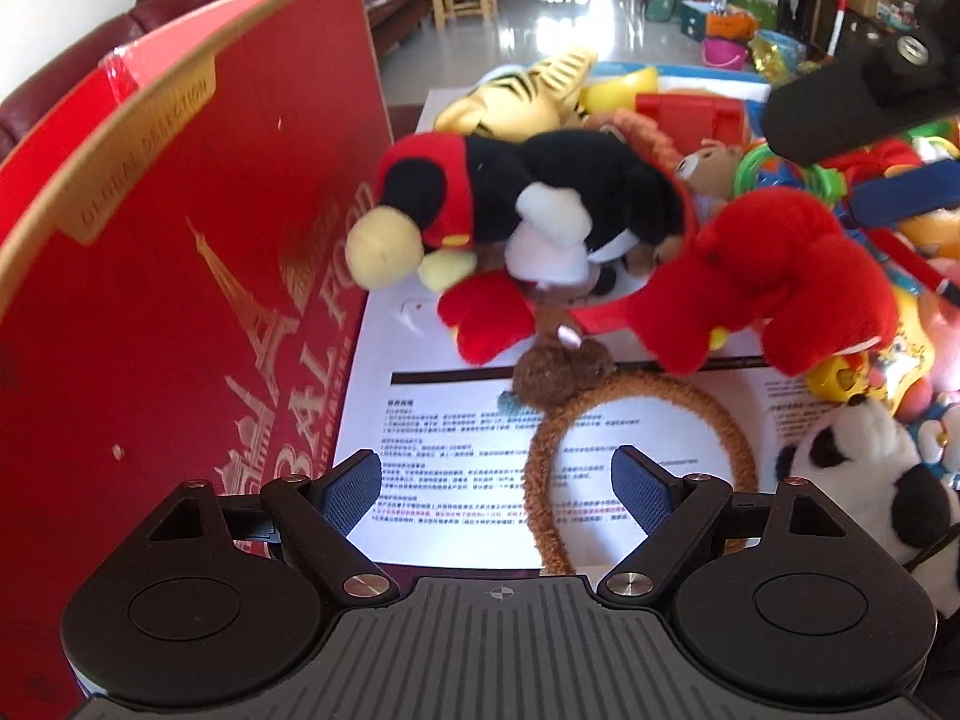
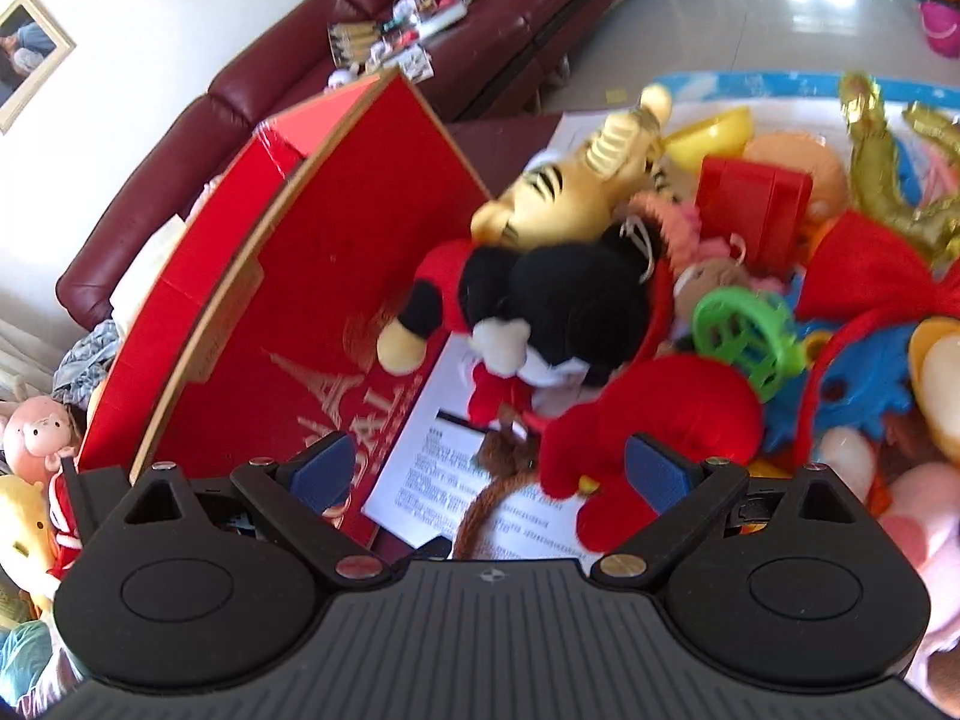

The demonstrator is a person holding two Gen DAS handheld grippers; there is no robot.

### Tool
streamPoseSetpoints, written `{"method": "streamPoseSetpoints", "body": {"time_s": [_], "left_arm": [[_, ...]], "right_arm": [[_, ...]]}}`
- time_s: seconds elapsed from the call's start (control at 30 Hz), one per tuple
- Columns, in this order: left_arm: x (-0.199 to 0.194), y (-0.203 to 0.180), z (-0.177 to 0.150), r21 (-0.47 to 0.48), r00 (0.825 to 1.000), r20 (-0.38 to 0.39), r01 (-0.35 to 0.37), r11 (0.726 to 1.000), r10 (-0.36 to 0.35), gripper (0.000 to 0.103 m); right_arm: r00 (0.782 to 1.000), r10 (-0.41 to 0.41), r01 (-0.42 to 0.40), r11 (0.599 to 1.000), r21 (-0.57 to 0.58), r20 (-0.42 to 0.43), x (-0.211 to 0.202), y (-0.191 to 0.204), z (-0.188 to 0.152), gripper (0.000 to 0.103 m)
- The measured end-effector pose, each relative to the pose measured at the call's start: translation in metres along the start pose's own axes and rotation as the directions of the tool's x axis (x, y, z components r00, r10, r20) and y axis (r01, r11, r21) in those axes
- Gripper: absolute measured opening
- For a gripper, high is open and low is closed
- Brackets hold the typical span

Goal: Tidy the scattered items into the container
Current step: 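Move both tools back over the toy heap toward the brown headband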

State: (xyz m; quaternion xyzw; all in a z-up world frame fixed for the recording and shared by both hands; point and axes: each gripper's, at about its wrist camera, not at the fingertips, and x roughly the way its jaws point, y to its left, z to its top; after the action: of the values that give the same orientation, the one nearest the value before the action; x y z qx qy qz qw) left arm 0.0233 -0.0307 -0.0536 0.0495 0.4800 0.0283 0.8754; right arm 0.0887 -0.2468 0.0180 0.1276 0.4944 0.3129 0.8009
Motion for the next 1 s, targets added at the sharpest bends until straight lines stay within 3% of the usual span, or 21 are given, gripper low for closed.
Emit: {"method": "streamPoseSetpoints", "body": {"time_s": [0.2,0.37,0.57,0.67,0.8,0.87,0.93,1.0], "left_arm": [[0.007,0.006,-0.004,-0.007,1.000,-0.015,-0.006,1.000,0.006,0.091],[0.011,0.008,-0.006,-0.001,1.000,-0.018,-0.013,1.000,0.013,0.091],[0.016,0.011,-0.011,0.012,1.000,-0.018,-0.018,1.000,0.019,0.091],[0.020,0.013,-0.014,0.014,1.000,-0.029,-0.011,1.000,0.012,0.091],[0.024,0.014,-0.018,0.019,0.999,-0.039,-0.009,1.000,0.010,0.091],[0.026,0.014,-0.018,0.021,0.999,-0.042,-0.005,1.000,0.006,0.091],[0.029,0.015,-0.018,0.026,0.999,-0.045,-0.001,1.000,0.002,0.091],[0.032,0.014,-0.017,0.033,0.999,-0.051,0.002,0.999,0.000,0.091]], "right_arm": [[0.995,0.097,-0.097,0.995,0.000,-0.020,0.007,0.001,-0.012,0.097],[0.991,0.133,-0.134,0.988,-0.083,-0.009,0.007,0.008,-0.023,0.098],[0.996,0.069,-0.075,0.992,-0.103,-0.062,0.015,0.002,-0.035,0.098],[0.989,0.065,-0.076,0.993,-0.086,-0.130,0.024,-0.004,-0.039,0.098],[0.981,-0.044,0.029,0.996,-0.082,-0.189,0.039,-0.006,-0.042,0.098],[0.981,-0.062,0.053,0.997,-0.052,-0.186,0.045,-0.012,-0.040,0.093],[0.977,-0.098,0.088,0.994,-0.060,-0.190,0.052,-0.014,-0.038,0.070],[0.970,-0.136,0.123,0.990,-0.075,-0.201,0.061,-0.017,-0.037,0.061]]}}
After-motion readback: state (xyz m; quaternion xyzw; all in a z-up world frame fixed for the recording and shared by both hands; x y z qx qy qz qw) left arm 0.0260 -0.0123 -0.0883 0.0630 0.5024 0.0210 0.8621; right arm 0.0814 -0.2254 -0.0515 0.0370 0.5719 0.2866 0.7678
